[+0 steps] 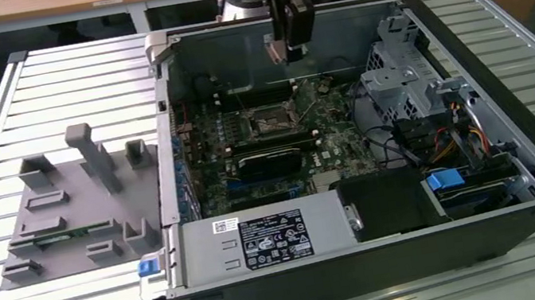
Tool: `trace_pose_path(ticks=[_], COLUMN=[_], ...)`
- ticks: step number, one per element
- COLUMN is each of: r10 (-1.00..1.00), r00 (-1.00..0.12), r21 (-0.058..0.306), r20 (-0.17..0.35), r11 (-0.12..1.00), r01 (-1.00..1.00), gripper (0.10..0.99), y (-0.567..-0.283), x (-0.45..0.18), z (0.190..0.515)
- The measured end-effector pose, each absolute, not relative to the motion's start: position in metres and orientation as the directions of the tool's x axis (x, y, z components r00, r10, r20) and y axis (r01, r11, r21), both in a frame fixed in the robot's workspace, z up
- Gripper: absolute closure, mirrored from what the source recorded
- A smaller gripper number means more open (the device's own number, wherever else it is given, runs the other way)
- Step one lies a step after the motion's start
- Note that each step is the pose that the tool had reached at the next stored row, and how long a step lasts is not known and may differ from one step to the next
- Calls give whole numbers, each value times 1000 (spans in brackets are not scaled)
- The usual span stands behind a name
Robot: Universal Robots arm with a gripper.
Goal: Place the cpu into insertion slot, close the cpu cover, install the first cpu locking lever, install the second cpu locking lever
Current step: 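Place the cpu into insertion slot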
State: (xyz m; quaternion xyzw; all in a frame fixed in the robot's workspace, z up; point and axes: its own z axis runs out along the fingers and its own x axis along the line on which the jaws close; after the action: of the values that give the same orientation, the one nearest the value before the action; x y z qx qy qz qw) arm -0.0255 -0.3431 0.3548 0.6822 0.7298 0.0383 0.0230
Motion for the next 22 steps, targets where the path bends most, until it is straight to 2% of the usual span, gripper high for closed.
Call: trace_pose_path(ticks=[22], r10=[1000], r00=[-21], r21=[85], r20=[9], r11=[20], r01=[996], gripper=[557], y=[-331], x=[-33], z=[321])
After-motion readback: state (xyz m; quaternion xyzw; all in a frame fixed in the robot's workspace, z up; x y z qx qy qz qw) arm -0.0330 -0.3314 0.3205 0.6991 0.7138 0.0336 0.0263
